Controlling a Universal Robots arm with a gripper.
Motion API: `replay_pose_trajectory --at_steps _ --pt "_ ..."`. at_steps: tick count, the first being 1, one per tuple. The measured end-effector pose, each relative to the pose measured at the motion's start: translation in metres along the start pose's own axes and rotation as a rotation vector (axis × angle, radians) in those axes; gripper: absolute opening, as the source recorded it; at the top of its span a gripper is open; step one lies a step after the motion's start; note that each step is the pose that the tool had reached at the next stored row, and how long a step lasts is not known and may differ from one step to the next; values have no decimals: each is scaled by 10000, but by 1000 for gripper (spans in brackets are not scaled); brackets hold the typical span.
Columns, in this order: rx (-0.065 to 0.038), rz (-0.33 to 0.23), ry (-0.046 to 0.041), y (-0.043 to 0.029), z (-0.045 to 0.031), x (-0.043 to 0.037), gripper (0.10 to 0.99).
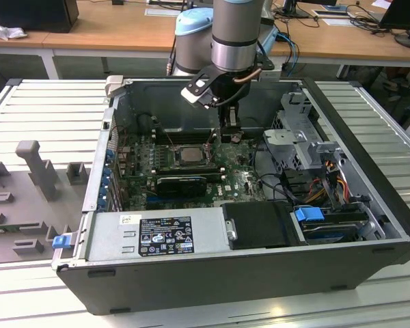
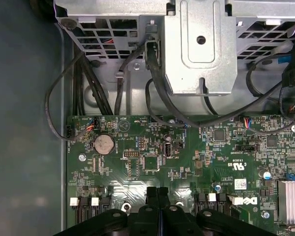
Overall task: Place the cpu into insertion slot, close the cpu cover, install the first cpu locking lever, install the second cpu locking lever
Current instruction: 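Close the cpu cover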
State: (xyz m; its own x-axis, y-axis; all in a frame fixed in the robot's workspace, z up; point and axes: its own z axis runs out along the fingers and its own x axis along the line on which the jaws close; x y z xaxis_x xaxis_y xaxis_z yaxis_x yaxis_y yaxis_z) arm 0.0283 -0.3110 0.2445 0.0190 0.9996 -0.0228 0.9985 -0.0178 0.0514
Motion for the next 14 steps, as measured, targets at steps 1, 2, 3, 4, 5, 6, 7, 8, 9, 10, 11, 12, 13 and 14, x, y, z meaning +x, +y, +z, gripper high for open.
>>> replay_pose_trajectory --at_steps 1,2,3,4,5,6,7,8,9,10,11,12,13,14 --pt "0 1 -1 -4 0 0 106" --pt "0 0 0 -10 0 0 106" --pt "0 0 -1 -14 -1 0 106" --pt "0 0 -1 -16 -1 0 106" --pt "0 0 -1 -21 -1 0 106" --pt "1 0 0 -26 -1 -1 106" --pt "0 0 -1 -30 -2 -1 106" --pt "0 0 -1 -33 -2 -1 106" --pt "0 0 -1 -35 -2 -1 106" --pt "0 0 -1 -40 -2 -1 106" --pt "0 1 -1 -48 -2 -1 106" --pt "0 0 0 -53 -3 -1 106" --pt "0 0 0 -60 -3 -1 106" --pt "0 0 0 -64 -3 -1 106"
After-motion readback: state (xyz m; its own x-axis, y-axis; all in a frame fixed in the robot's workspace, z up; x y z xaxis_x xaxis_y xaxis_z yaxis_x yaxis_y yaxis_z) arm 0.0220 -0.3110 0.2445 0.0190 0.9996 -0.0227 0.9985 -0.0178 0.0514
